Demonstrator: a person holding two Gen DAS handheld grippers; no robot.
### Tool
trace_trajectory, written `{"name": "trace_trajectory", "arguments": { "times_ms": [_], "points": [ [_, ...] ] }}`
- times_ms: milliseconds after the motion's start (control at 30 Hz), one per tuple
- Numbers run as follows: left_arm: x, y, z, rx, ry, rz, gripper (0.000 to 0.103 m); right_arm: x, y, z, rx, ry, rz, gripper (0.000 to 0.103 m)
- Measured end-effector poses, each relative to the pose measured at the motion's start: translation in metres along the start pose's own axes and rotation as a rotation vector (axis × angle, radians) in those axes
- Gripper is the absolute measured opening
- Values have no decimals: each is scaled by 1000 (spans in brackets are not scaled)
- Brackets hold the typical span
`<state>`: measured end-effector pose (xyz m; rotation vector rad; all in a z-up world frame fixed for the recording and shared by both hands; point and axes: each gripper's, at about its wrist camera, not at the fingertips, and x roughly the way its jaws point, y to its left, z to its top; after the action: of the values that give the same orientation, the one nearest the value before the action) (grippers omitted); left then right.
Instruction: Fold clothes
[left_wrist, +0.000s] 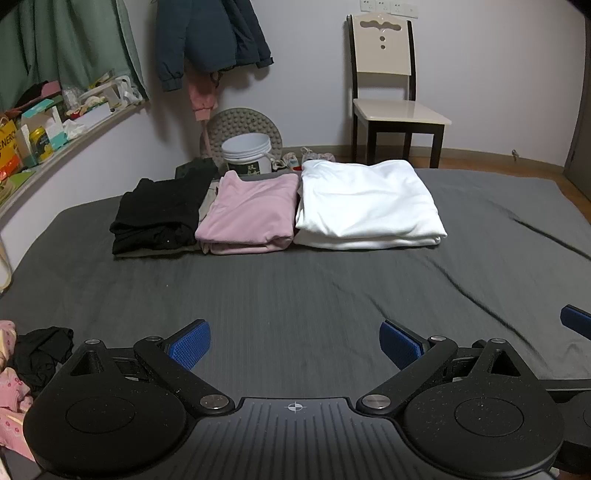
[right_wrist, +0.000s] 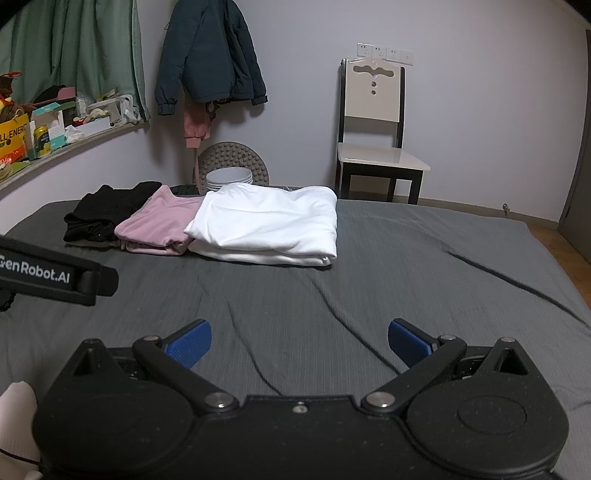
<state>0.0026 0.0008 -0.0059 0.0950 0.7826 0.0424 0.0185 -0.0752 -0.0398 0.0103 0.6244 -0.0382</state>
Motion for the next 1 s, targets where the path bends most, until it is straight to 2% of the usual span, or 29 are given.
{"name": "trace_trajectory", "arguments": {
  "times_ms": [1000],
  "points": [
    [-2, 4, -3, 2, 7, 2, 99, 0, 1, -1, -5, 5, 0, 103]
  ]
}}
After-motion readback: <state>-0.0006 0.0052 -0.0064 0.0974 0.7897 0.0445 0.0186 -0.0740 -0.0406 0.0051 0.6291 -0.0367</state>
